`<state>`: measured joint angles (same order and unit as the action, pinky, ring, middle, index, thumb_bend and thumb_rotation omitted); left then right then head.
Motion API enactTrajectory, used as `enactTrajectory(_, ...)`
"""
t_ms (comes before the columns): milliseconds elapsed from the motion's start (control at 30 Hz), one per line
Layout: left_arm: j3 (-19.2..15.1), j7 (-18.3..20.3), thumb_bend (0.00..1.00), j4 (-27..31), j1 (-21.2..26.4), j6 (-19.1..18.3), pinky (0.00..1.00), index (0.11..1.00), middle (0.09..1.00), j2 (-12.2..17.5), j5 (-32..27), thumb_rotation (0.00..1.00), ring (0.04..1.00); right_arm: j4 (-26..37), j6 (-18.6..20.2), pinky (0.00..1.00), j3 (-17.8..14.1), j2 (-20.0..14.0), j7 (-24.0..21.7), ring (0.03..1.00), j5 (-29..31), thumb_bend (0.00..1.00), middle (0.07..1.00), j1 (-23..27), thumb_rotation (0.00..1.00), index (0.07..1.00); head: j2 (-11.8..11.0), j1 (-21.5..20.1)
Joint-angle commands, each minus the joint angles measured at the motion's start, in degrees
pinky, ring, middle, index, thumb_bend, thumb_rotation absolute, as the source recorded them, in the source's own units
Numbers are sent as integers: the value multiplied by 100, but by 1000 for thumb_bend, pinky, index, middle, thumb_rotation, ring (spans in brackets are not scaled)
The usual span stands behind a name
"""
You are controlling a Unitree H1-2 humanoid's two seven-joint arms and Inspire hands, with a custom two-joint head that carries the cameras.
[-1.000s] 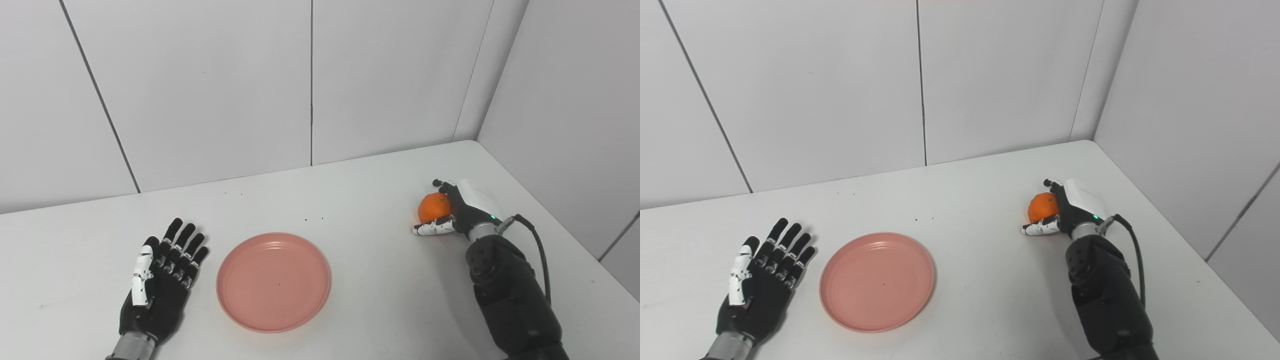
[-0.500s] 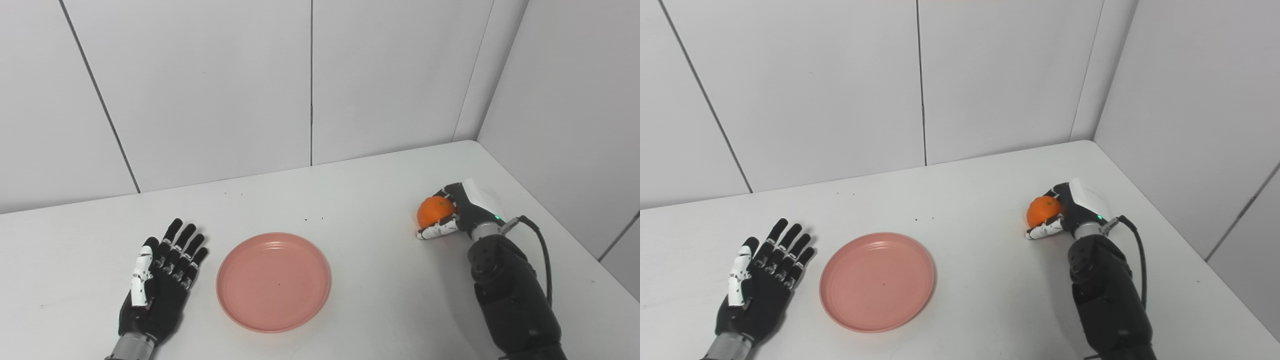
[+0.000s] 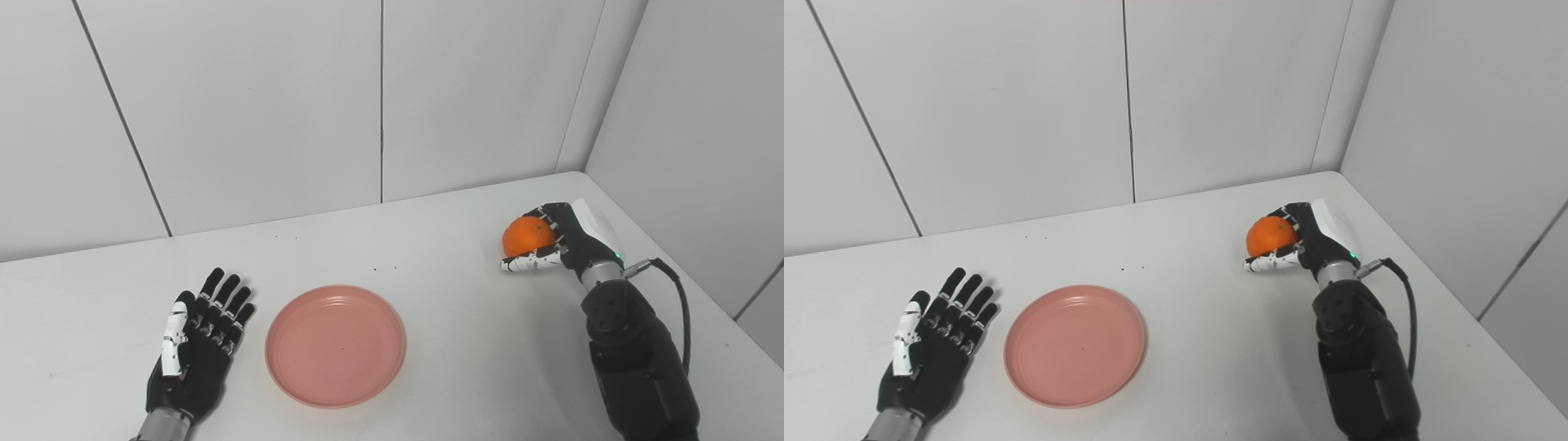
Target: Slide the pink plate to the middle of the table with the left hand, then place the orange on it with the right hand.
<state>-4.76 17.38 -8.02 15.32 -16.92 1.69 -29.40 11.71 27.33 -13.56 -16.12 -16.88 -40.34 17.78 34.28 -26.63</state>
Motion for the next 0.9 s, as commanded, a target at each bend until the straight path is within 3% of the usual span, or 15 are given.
enactTrajectory(0,93,-204,337,-121,-227,-178,988,954,963,-6,275,1000,959,442,-44,390,-43,-83,-37,451,66,513,511,153,132,488,20,135)
enactTrajectory(133,175,-303,353,-57,-257,-148,970,954,961,-101,405,1000,955,824,-43,387,2,0,-287,453,44,515,509,219,135,487,88,377)
enactTrajectory(467,350,-562,373,189,-315,-180,942,937,949,-325,708,1000,938,1534,-44,374,764,524,-860,435,-291,514,490,430,130,487,291,1177)
enactTrajectory(600,435,-630,374,224,-328,-128,936,936,946,-395,841,1000,934,1374,-91,443,1257,629,-693,441,-279,516,482,531,133,486,352,1448)
enactTrajectory(700,474,-660,368,252,-327,-101,942,940,951,-442,910,1000,940,1238,-113,368,1500,709,-521,432,-237,516,481,580,130,486,388,1578)
enactTrajectory(867,491,-711,375,203,-277,-98,929,939,954,-530,979,1000,942,947,-319,353,1871,867,-239,430,-35,515,485,647,127,486,425,1884)
